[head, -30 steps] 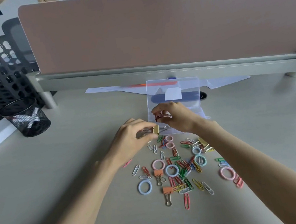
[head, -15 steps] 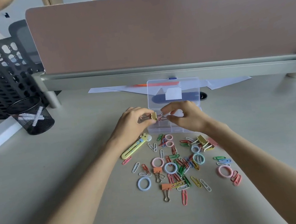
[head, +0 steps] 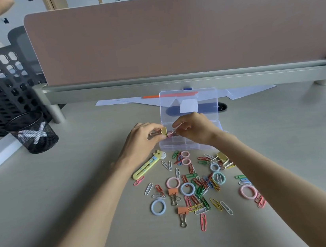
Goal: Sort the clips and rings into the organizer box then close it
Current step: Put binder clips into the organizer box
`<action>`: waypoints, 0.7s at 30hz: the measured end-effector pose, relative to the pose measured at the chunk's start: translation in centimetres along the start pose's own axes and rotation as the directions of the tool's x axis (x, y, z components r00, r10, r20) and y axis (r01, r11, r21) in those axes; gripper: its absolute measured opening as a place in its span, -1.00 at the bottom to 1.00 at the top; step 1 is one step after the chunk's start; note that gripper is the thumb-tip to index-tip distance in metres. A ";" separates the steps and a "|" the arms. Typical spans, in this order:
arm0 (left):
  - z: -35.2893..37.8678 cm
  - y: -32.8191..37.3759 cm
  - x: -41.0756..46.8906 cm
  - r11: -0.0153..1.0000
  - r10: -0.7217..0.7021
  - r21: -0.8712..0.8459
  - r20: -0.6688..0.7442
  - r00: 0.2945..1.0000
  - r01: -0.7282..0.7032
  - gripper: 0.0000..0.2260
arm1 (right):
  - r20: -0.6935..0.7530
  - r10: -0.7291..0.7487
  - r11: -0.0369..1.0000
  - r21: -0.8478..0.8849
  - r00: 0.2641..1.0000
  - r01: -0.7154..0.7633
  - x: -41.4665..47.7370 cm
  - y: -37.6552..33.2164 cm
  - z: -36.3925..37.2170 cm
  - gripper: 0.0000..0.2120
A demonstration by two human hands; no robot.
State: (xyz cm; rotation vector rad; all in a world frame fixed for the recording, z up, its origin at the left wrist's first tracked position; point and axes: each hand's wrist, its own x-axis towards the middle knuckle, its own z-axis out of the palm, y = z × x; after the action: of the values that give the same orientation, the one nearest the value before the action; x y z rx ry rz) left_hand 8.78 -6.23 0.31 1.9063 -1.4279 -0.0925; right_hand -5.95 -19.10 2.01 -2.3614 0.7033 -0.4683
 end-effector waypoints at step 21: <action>1.1 1.5 1.3 0.996 -0.011 -0.085 0.011 1.000 0.012 -0.77 | -0.138 0.131 0.971 0.215 0.982 -0.099 -1.2 1.4 -2.5 -0.92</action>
State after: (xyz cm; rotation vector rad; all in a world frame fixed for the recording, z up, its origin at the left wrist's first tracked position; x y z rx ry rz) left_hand 7.57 -8.11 0.86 1.8468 -1.3983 -0.1667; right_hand -8.60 -20.52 2.78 -2.0932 0.8150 -0.6430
